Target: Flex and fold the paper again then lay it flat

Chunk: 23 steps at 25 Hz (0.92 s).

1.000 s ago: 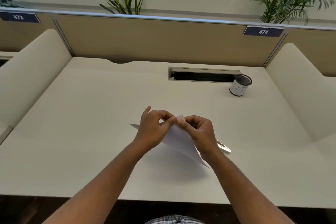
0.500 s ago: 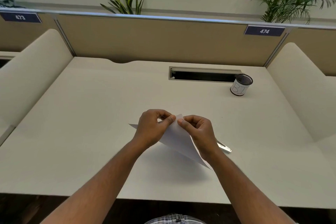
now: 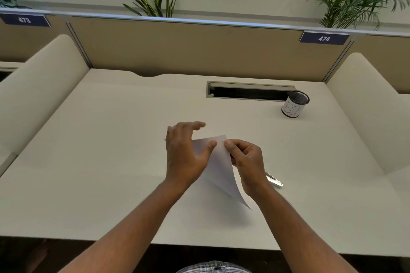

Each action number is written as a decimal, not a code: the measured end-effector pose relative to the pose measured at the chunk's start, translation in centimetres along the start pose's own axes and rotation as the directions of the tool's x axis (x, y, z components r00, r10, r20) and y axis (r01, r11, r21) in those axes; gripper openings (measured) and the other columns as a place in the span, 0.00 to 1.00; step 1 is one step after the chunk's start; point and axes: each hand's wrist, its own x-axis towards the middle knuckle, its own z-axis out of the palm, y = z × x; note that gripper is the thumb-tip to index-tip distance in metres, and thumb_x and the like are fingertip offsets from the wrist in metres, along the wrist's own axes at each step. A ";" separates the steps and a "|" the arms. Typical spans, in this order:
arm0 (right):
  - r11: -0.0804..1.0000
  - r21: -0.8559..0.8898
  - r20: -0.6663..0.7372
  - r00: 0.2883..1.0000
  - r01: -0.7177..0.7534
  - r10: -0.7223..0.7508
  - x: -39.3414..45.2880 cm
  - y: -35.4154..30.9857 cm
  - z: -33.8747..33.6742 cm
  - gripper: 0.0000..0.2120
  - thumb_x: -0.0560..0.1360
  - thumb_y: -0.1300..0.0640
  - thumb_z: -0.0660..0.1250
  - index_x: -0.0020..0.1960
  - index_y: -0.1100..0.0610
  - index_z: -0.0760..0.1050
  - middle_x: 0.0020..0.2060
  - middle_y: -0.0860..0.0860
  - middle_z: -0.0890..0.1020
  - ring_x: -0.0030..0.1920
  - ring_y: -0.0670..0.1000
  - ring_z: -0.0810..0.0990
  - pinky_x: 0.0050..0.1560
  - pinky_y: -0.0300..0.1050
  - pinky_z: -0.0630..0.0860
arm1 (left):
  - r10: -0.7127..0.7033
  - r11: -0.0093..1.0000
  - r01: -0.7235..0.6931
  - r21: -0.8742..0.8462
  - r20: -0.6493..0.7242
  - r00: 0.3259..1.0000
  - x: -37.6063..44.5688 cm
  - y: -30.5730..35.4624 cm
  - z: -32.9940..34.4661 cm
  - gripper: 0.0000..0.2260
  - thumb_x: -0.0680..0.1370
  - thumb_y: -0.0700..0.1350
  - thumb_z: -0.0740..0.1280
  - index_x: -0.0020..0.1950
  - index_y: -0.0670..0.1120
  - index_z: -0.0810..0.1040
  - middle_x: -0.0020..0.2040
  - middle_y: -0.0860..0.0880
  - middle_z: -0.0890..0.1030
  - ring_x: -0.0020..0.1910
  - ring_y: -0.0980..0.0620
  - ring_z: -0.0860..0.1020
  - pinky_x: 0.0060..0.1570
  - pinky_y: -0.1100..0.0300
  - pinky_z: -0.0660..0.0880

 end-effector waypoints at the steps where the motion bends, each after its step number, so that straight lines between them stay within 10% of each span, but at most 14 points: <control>1: 1.000 0.005 -0.028 1.000 0.010 -0.010 0.2 -0.1 0.1 0.07 0.80 0.58 0.70 0.50 0.60 0.86 0.45 0.61 0.87 0.44 0.56 0.84 0.52 0.59 0.81 | 0.039 0.999 -0.037 0.027 -0.052 0.998 -0.5 0.2 0.2 0.16 0.74 0.54 0.75 0.59 0.51 0.79 0.54 0.55 0.79 0.55 0.56 0.74 0.61 0.53 0.73; 11: 0.959 -0.023 0.219 0.937 0.282 -0.271 -0.5 -0.8 1.7 0.12 0.84 0.61 0.62 0.62 0.61 0.83 0.58 0.54 0.85 0.60 0.56 0.84 0.52 0.53 0.85 | -0.225 0.892 0.179 -0.415 -0.063 0.972 -0.5 1.7 -0.1 0.05 0.78 0.45 0.72 0.53 0.46 0.82 0.46 0.55 0.84 0.46 0.59 0.83 0.44 0.67 0.80; 19: 0.606 -0.567 0.022 0.745 0.558 -0.666 0.1 -1.8 2.4 0.09 0.77 0.55 0.73 0.56 0.53 0.83 0.49 0.47 0.82 0.51 0.46 0.77 0.49 0.40 0.76 | -0.301 0.875 0.269 -0.402 -0.017 0.953 0.8 1.1 -1.2 0.03 0.80 0.47 0.70 0.51 0.53 0.83 0.45 0.59 0.84 0.46 0.61 0.82 0.43 0.73 0.77; 23: 0.522 -0.720 0.116 0.820 0.458 -0.560 0.7 -2.2 2.9 0.15 0.75 0.39 0.68 0.56 0.46 0.83 0.51 0.44 0.81 0.55 0.46 0.75 0.54 0.49 0.74 | -0.270 0.883 0.254 -0.395 0.016 0.963 0.5 1.1 -1.2 0.04 0.80 0.44 0.70 0.50 0.50 0.84 0.44 0.57 0.85 0.46 0.60 0.82 0.45 0.70 0.77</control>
